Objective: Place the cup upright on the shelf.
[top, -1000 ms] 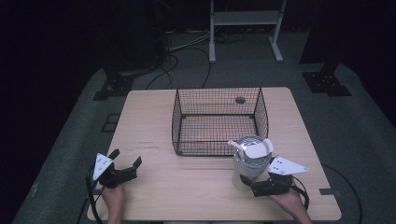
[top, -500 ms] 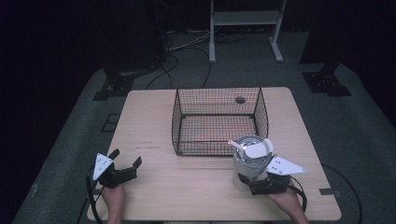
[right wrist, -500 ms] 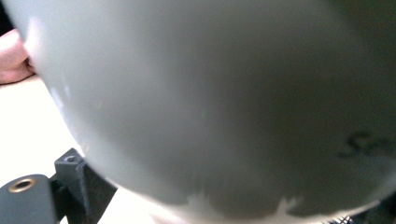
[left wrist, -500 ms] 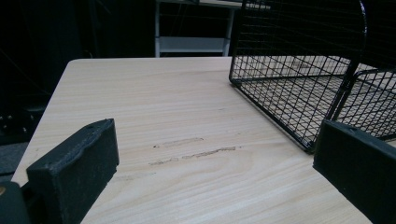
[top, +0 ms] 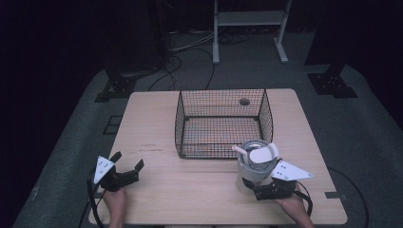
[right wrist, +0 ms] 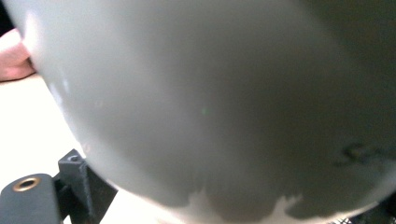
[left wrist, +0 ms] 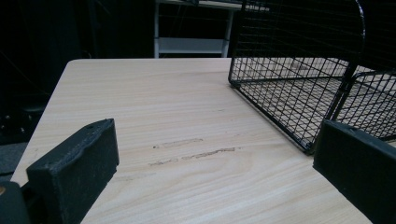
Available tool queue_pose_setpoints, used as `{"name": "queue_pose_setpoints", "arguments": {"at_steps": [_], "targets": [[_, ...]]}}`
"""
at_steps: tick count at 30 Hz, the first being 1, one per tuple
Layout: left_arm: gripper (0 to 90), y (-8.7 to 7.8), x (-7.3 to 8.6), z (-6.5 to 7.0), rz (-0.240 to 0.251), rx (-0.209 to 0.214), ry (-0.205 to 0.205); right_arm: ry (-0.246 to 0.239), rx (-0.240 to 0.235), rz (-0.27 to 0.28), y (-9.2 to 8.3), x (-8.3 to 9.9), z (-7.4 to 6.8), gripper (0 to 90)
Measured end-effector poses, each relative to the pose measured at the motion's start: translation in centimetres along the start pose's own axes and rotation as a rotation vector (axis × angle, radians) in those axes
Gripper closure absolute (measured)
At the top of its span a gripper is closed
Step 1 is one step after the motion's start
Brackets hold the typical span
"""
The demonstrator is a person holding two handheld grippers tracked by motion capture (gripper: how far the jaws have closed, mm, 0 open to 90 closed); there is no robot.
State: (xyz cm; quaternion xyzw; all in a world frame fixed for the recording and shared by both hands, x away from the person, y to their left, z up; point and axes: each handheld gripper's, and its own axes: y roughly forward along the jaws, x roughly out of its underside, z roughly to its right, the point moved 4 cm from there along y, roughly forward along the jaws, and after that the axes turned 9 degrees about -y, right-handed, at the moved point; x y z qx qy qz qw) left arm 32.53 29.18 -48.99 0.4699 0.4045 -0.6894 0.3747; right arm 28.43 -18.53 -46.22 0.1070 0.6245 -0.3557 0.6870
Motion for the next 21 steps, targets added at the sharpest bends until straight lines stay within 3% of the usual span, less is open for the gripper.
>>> {"name": "queue_pose_setpoints", "arguments": {"at_steps": [4,10,21], "targets": [[0.0,0.0,0.0,0.0,0.000,0.001,-0.001,0.039,-0.027,0.005,-0.1,-0.1,-0.3,8.6],[0.0,0.0,0.0,0.0,0.000,0.001,-0.003,0.044,-0.041,0.035,-0.2,-1.0,-0.5,8.6],[0.0,0.0,0.0,-0.1,0.000,0.003,-0.004,0.014,-0.073,0.069,0.1,-4.2,-0.3,8.6]]}}
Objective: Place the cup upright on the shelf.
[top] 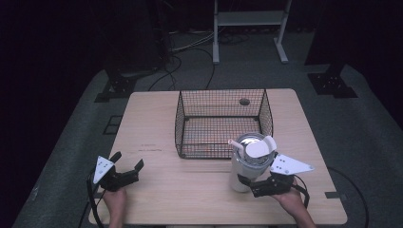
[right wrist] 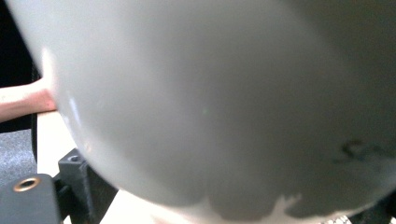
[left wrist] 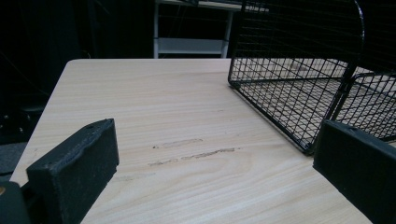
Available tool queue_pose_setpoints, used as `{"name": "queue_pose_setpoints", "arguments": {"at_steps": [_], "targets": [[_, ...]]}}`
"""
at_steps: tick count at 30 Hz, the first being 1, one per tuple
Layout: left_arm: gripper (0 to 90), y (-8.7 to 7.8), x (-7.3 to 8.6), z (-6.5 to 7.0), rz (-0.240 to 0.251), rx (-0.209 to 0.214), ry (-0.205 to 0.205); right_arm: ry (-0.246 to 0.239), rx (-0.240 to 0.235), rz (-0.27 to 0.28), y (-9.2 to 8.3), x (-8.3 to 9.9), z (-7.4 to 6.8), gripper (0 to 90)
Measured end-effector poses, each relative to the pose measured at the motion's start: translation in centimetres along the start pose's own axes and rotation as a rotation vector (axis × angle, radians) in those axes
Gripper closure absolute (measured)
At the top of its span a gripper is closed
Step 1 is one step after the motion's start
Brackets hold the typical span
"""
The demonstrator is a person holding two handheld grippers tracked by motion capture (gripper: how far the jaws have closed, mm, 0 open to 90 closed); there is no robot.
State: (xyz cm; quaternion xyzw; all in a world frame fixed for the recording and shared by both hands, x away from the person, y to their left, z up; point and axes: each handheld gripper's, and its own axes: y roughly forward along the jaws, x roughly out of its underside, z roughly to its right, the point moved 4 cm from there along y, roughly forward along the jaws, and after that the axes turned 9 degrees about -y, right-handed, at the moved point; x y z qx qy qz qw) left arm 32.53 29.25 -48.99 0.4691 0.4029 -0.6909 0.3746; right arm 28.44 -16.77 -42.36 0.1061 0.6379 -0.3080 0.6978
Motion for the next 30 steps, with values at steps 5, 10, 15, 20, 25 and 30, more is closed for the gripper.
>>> {"name": "queue_pose_setpoints", "arguments": {"at_steps": [5,10,15,20,25,30], "targets": [[0.0,0.0,0.0,0.0,-0.001,0.000,0.000,-0.018,-0.009,0.004,0.5,-1.7,0.3,8.6],[0.0,0.0,0.0,0.0,0.000,0.000,-0.002,-0.029,-0.028,0.018,1.2,-3.9,0.8,8.6],[0.0,0.0,0.0,0.0,0.000,0.002,-0.003,-0.046,-0.033,0.027,2.0,-5.6,1.5,8.6],[0.0,0.0,0.0,-0.1,0.002,0.002,-0.002,-0.045,-0.045,0.044,3.1,-7.2,2.3,8.5],[0.0,0.0,0.0,-0.1,0.006,0.003,-0.003,-0.055,-0.045,0.051,4.5,-8.5,3.2,8.6],[0.0,0.0,0.0,-0.1,0.007,0.004,-0.004,-0.058,-0.047,0.040,5.8,-9.4,4.2,8.6]]}}
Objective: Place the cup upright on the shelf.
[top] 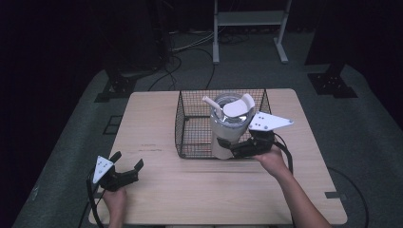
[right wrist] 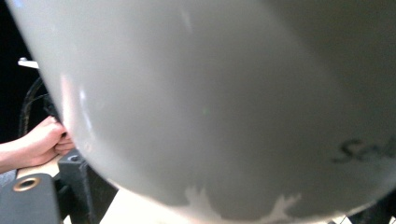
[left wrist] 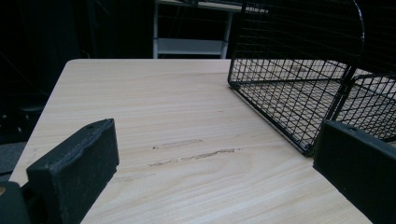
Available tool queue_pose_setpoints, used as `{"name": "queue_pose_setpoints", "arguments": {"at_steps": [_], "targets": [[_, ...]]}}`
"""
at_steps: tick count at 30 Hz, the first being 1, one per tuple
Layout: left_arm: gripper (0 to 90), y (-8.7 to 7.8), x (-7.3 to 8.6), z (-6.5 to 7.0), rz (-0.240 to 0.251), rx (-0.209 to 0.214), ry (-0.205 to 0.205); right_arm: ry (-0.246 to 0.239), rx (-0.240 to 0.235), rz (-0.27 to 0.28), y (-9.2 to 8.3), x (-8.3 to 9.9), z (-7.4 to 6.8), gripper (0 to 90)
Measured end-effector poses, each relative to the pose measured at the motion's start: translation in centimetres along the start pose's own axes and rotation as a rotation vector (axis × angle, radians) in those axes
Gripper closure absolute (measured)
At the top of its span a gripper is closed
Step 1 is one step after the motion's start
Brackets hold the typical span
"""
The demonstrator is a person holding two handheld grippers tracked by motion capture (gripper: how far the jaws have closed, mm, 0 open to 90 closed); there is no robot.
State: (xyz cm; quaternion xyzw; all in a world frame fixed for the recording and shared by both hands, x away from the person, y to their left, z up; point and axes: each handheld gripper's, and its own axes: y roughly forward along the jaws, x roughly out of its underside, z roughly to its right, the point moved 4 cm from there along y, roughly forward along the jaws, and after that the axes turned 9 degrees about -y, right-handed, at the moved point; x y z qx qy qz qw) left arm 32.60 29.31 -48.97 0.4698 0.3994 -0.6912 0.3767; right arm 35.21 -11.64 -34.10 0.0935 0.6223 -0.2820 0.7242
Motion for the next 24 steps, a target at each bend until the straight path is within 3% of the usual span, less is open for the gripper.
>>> {"name": "queue_pose_setpoints", "arguments": {"at_steps": [12,24], "targets": [[0.0,0.0,0.0,0.0,-0.002,0.001,0.005,-0.002,0.001,-0.017,3.5,-1.8,2.4,8.5],[0.0,0.0,0.0,0.0,-0.004,0.002,0.012,0.012,0.010,-0.053,7.1,-2.3,4.4,8.5]]}}
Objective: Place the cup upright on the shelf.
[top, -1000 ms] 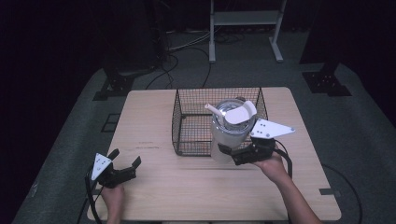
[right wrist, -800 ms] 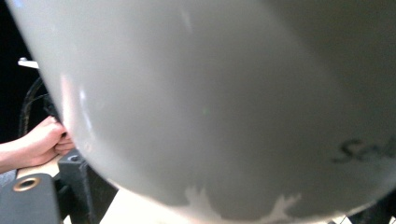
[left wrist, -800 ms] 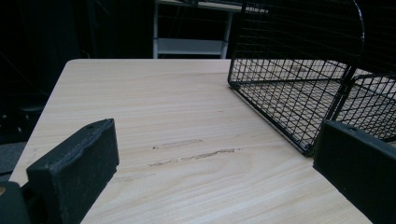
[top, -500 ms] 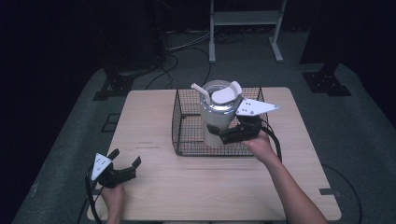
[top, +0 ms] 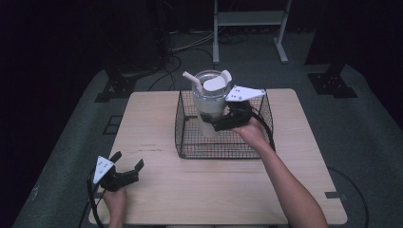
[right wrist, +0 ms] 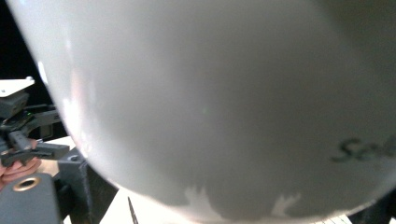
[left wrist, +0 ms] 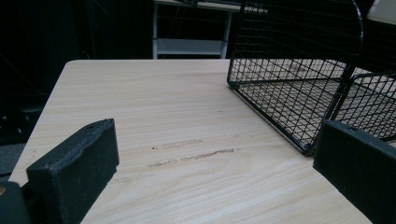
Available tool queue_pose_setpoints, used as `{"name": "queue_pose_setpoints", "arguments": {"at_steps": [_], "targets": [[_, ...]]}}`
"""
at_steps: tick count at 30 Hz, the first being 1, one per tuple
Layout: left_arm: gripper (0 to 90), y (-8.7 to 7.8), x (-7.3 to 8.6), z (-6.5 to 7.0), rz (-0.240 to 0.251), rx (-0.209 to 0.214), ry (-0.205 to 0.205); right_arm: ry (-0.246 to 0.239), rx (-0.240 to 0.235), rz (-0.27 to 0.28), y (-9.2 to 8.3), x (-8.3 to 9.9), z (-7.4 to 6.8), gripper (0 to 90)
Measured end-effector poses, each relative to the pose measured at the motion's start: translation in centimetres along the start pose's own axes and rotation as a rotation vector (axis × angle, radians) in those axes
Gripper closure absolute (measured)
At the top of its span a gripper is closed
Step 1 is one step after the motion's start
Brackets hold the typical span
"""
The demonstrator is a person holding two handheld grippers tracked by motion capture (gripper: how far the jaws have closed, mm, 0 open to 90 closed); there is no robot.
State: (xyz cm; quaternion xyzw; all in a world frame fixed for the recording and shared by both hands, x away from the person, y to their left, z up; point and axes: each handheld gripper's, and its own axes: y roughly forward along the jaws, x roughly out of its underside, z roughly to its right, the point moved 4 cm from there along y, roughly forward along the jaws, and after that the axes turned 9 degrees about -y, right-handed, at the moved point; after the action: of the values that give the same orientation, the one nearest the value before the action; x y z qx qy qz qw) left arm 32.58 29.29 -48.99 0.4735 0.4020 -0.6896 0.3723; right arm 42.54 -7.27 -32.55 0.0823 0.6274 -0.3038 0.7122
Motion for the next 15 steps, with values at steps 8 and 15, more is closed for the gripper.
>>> {"name": "queue_pose_setpoints", "arguments": {"at_steps": [8,15], "targets": [[0.0,0.0,0.0,0.0,0.003,0.000,-0.008,0.021,0.002,-0.017,2.7,0.3,1.2,8.5],[0.0,0.0,0.0,0.0,0.003,0.002,-0.008,0.050,0.006,-0.034,4.6,1.3,2.2,8.5]]}}
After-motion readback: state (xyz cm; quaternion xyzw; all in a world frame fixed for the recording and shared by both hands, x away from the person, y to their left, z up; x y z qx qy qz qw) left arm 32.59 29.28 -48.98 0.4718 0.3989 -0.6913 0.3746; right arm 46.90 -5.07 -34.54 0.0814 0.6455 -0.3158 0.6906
